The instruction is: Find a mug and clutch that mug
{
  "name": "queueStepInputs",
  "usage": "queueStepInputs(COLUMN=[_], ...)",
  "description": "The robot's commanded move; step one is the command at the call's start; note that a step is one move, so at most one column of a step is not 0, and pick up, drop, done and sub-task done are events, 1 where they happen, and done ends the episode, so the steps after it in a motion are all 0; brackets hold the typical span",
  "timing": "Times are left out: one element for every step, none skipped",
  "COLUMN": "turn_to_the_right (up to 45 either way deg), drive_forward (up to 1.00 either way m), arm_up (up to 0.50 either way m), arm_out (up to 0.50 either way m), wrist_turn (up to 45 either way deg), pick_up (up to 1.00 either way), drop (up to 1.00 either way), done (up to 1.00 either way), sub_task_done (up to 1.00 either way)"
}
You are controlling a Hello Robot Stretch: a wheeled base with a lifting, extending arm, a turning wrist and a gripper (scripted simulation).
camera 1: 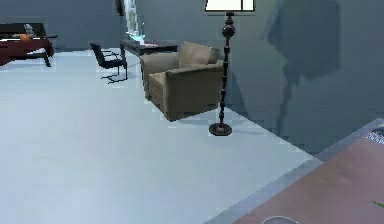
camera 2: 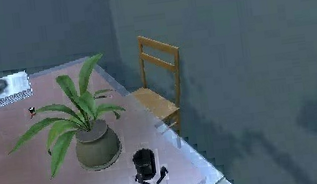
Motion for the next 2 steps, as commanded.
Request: queueStepInputs(turn_to_the_right=[0.0,0.0], drive_forward=[0.00,0.00], arm_up=[0.10,0.00], arm_out=[0.00,0.00], wrist_turn=[0.0,0.0], pick_up=[0.00,0.00], drop=[0.00,0.00], done=[0.00,1.00], sub_task_done=[0.00,0.00])
